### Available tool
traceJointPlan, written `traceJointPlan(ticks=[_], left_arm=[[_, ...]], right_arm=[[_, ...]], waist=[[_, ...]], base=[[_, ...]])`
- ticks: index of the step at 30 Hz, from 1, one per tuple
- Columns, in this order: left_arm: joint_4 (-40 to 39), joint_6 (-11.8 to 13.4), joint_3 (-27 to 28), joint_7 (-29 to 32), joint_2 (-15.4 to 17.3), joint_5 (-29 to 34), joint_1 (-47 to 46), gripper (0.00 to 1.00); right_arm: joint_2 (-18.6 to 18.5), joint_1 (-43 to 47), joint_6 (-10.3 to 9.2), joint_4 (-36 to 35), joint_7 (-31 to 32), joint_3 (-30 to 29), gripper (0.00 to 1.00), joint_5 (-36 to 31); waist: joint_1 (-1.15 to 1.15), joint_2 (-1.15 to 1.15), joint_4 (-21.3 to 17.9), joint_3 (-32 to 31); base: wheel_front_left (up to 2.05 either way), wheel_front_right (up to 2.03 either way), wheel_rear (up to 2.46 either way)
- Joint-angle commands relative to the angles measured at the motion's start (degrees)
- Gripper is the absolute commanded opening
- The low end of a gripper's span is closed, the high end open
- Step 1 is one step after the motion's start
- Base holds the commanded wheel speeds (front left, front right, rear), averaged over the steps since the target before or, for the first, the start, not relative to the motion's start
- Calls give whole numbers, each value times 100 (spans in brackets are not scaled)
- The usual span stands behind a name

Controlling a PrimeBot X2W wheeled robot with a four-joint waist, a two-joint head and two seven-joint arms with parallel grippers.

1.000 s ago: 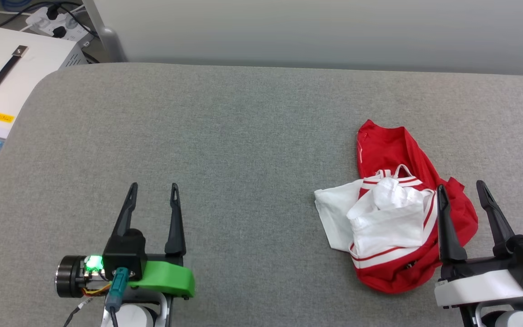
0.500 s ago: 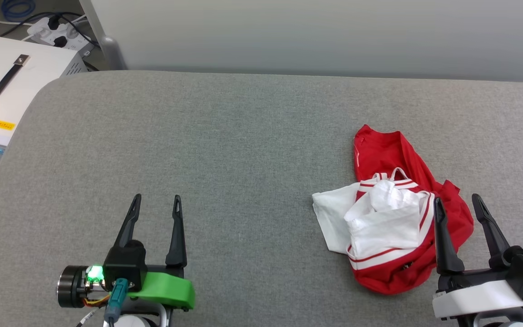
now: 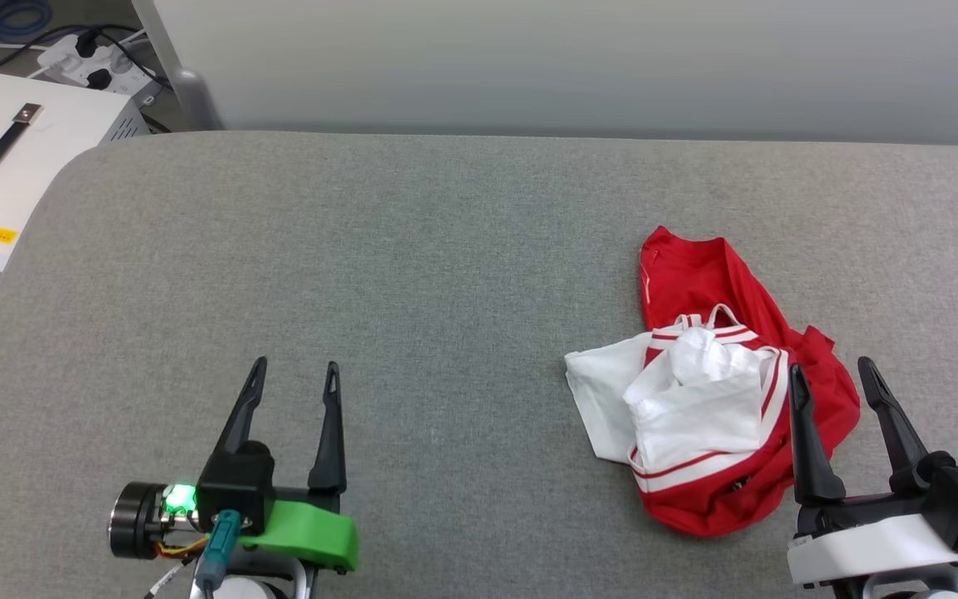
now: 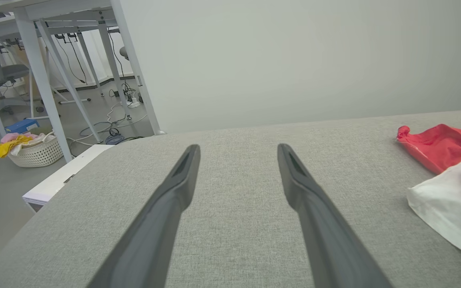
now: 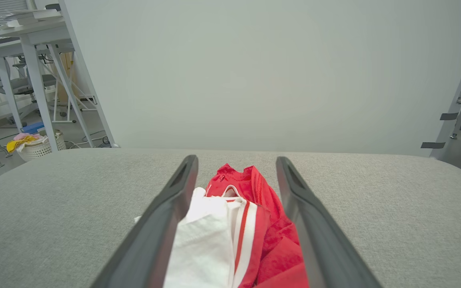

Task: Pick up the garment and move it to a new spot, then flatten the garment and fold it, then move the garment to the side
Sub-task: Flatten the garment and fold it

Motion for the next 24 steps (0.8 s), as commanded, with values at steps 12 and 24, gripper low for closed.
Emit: traceJointPlan(ticks=[12,24], left_arm=[[239,-973,-376,-31,406,127,-1999,100],[1370,-1179,-2447,722,1114,-1347,-4169,100]], right_arm=[[-8,-359,-4,-88,-27,122,100,-77],[-8,-696,-4,-173,-27,174,100,-101]], waist=[[0,0,-239,360],[0,0,-557,787]], base=[[0,0,0],[0,0,0]])
